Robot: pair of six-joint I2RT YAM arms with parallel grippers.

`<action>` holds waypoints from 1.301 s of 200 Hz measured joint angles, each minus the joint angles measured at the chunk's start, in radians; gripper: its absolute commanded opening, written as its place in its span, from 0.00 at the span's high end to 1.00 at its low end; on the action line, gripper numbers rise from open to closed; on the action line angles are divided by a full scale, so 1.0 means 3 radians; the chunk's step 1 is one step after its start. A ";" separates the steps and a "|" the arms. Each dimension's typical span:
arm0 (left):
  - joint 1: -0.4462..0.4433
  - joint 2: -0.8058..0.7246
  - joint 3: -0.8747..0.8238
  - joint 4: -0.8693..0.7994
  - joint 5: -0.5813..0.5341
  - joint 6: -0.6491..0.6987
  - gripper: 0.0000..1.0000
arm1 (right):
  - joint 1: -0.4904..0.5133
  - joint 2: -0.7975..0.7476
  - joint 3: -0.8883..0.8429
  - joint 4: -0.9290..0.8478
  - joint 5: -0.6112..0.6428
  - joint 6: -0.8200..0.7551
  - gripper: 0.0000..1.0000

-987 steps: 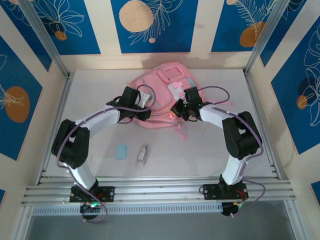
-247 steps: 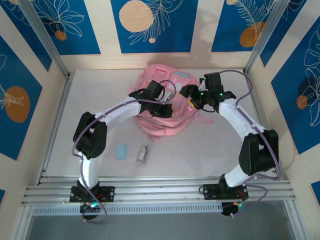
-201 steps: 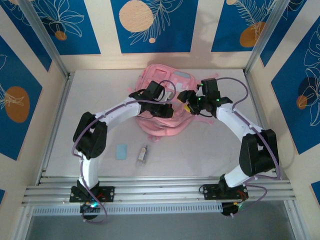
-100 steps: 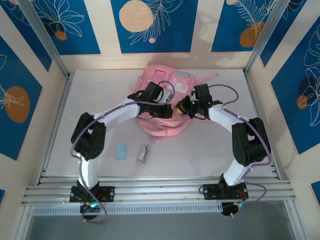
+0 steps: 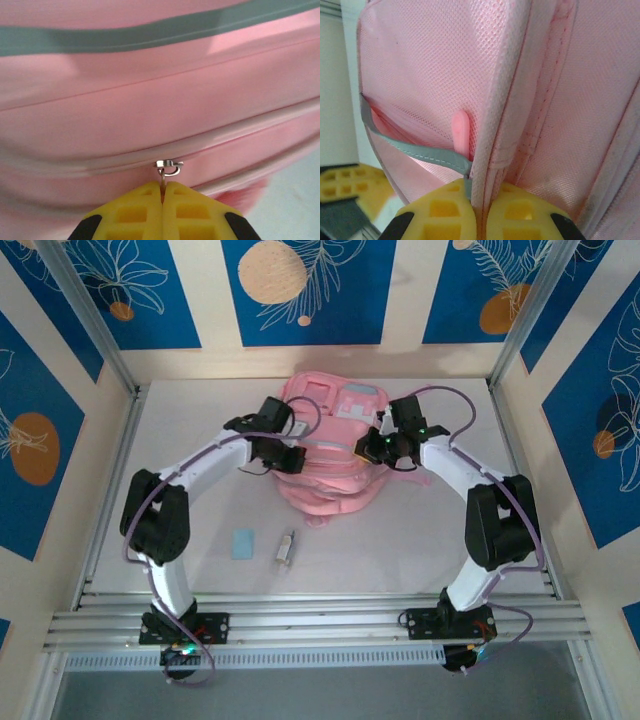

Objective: Pack the student bag

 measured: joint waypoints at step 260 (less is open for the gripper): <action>0.0015 -0.0252 -0.0252 -0.0052 -0.0735 0.0502 0.91 | -0.0109 0.1052 0.1368 -0.0626 0.0306 -0.0928 1.00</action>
